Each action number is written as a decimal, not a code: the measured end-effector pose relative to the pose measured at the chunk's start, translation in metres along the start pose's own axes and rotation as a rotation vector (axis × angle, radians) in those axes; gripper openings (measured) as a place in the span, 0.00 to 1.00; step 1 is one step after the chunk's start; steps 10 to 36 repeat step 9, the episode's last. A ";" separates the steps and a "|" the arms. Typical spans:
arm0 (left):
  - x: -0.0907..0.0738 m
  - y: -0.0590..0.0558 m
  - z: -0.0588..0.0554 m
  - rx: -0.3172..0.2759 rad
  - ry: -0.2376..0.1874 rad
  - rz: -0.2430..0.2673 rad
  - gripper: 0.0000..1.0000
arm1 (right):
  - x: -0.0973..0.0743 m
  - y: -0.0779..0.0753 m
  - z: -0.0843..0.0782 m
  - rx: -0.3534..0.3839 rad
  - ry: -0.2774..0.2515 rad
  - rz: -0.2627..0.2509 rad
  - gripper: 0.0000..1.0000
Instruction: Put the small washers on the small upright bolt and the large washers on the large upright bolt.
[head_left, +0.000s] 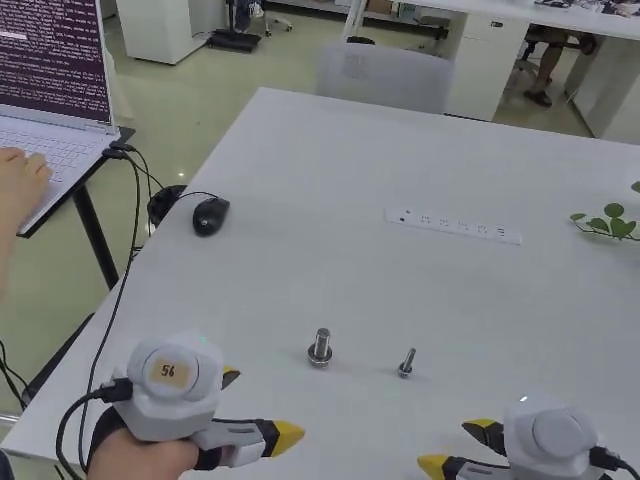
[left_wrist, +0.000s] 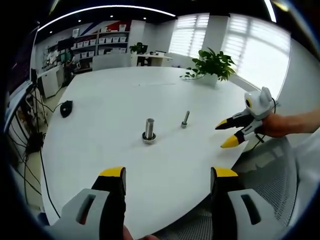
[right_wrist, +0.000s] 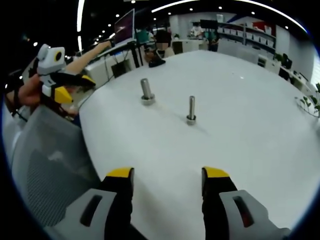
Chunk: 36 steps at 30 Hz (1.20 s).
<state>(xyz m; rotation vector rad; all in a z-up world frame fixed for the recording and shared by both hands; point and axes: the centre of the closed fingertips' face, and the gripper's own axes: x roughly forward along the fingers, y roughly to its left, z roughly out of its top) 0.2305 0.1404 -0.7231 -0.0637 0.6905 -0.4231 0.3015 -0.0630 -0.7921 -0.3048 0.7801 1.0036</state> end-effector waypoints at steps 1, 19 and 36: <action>0.000 0.000 0.000 0.001 0.000 0.000 0.68 | 0.000 0.000 0.000 0.001 -0.001 -0.001 0.57; -0.003 0.000 -0.003 0.002 0.007 0.000 0.69 | -0.007 -0.005 -0.004 0.045 -0.024 -0.023 0.59; -0.003 0.000 -0.003 0.002 0.007 0.000 0.69 | -0.007 -0.005 -0.004 0.045 -0.024 -0.023 0.59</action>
